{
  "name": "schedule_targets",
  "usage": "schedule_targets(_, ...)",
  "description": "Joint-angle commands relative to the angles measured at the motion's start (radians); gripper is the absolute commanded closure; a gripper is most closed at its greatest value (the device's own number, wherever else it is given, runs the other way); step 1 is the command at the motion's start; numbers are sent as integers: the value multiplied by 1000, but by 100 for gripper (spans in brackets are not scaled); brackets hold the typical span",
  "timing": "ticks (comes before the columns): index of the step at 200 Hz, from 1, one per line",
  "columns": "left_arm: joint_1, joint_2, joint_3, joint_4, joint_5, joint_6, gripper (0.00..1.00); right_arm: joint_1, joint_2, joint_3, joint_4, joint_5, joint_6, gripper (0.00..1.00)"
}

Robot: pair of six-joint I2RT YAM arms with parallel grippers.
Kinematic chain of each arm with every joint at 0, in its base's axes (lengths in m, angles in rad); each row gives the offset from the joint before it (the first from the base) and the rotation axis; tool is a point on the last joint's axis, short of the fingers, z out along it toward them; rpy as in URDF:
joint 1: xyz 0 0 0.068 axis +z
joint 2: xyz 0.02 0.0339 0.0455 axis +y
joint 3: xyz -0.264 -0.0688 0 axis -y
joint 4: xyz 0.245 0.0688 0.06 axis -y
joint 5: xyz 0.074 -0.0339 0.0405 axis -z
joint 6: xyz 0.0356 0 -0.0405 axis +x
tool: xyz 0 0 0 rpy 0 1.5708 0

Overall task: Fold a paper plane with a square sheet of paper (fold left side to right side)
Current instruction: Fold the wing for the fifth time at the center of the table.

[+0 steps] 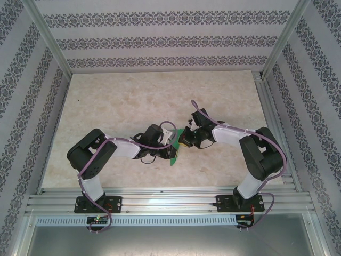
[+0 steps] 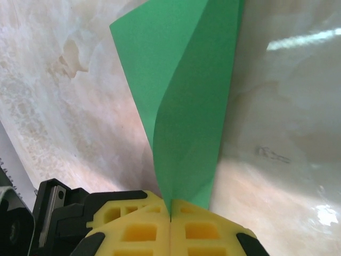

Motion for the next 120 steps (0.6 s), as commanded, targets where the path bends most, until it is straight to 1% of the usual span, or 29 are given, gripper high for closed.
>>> schedule_targets(1,8,35,-17,42,-9,12,83,12,39,41,-2,26,15,100)
schedule_targets(45,12,27,-29,56,-6,10,83,24,104,71,-22,51,-6,100)
schedule_targets(60,20,15,-37,65,0,1,81,25,120,70,-16,48,-5,100)
schedule_targets(80,39,-29,-55,88,22,-19,78,27,123,68,-15,49,-7,100)
schedule_targets(120,90,-149,-56,57,45,-34,74,29,120,77,-35,55,-23,100)
